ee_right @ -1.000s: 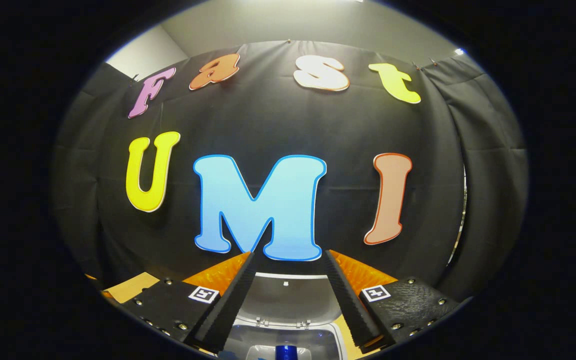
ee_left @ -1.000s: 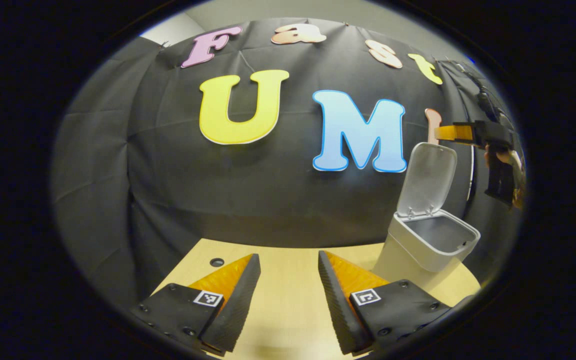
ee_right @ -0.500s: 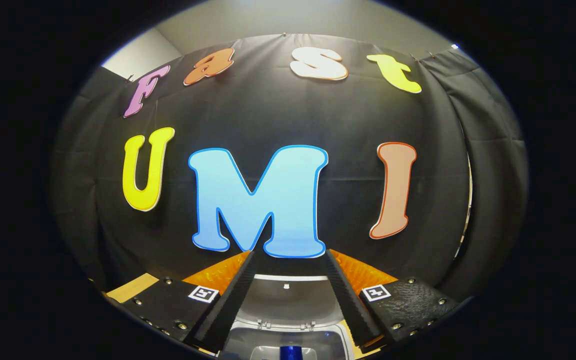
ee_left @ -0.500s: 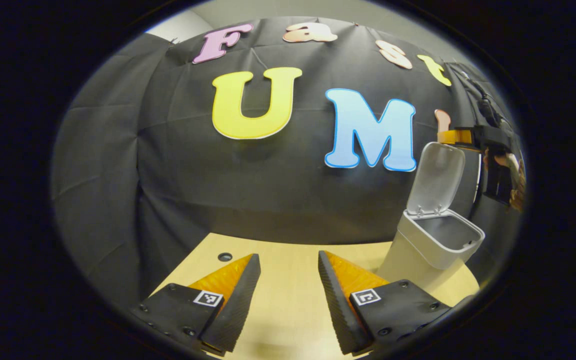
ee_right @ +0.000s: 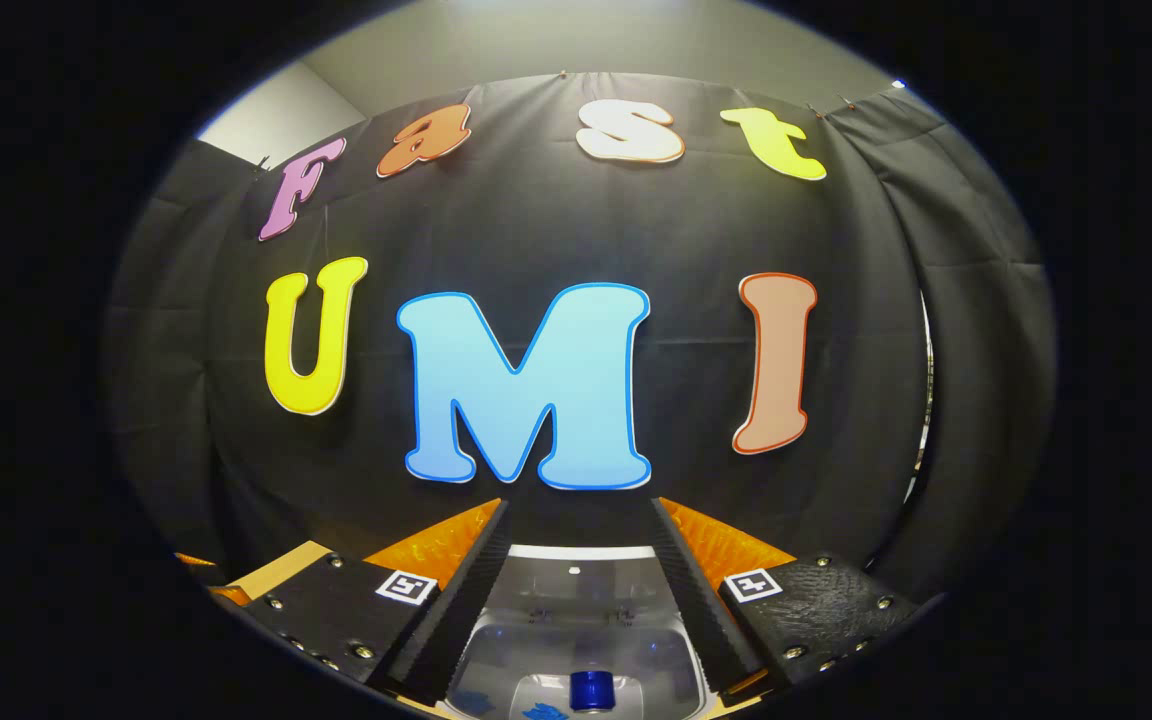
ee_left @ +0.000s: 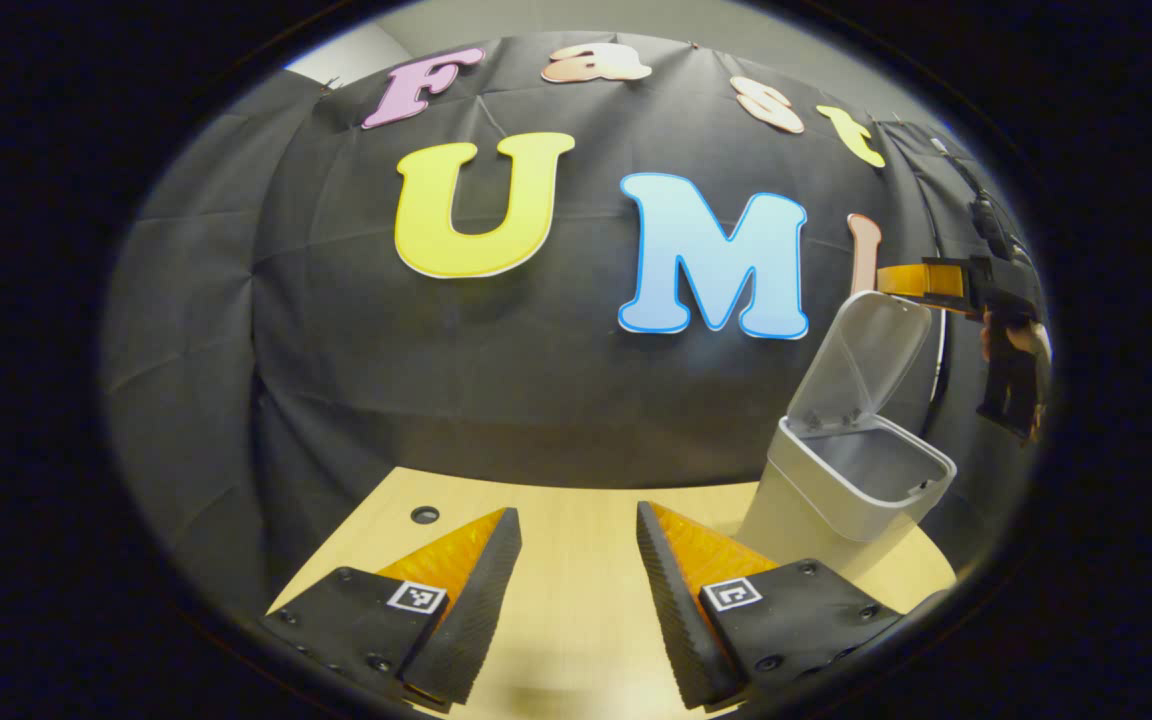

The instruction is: Press the lid of the desktop garbage bin to open it, pick up the crumpled paper on the desktop and throw it into the bin, then pick up the pop can on the desktop and drop it into the bin, and finally close the garbage bin lid.

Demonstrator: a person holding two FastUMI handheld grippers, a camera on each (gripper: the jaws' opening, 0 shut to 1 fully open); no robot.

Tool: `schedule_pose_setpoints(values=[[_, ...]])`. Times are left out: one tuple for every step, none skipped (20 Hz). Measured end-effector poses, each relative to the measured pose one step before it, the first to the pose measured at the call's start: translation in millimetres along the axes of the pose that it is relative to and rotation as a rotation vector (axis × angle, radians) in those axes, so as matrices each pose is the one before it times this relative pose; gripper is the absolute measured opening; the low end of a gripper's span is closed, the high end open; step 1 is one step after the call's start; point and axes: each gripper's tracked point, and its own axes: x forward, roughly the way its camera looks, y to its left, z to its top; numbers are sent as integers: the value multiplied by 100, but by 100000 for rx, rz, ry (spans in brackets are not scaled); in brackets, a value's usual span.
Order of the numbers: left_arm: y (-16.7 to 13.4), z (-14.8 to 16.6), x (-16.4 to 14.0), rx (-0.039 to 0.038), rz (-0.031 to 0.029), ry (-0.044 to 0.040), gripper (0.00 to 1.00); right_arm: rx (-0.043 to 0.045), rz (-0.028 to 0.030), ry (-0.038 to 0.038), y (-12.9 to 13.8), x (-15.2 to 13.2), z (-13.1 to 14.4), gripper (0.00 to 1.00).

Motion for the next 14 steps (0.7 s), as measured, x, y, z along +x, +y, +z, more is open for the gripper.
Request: schedule_pose_setpoints(values=[[-299, -19, -43, -35, -593, -12, 78, -61, 168, 683, 71, -589, -369, 89], [-259, 81, 25, 157, -453, -81, 80, -202, 252, 682, 70, -570, -395, 89], [-244, 81, -49, 262, -460, -161, 80, -203, 112, 889, 15, -718, -543, 89], [-155, 1, -78, 92, -255, -46, 80, 265, 0, 568, 2, -444, -386, 89], [-161, 89, -5, 5, -197, -74, 80, 350, 138, 655, 41, -429, -478, 89], [-106, 12, 8, -33, -269, -91, 80, 349, 163, 946, 75, -426, -585, 89], [-191, 2, -82, -49, -188, -61, 80, 326, 194, 1266, 24, -343, -638, 89], [-106, -11, -121, 38, -201, -56, 80, 121, 113, 1796, 23, -265, -862, 89], [-97, 100, -91, 150, -148, -89, 80, 224, 102, 1451, 5, -292, -759, 89], [-90, 43, -95, 167, -65, -57, 80, 156, 35, 886, 1, -197, -678, 89], [-142, -68, -54, 93, -103, -29, 78, 117, -79, 2445, 5, -100, -1262, 89], [-54, 58, -112, -15, -11, -35, 77, -86, -109, 2082, -12, -63, -1015, 87], [-175, 71, -54, -71, -66, -100, 77, -443, -32, 2632, 67, -39, -1364, 89], [-106, 135, -39, -33, -67, -163, 77, -397, -32, 1954, -24, -61, -1252, 89]])
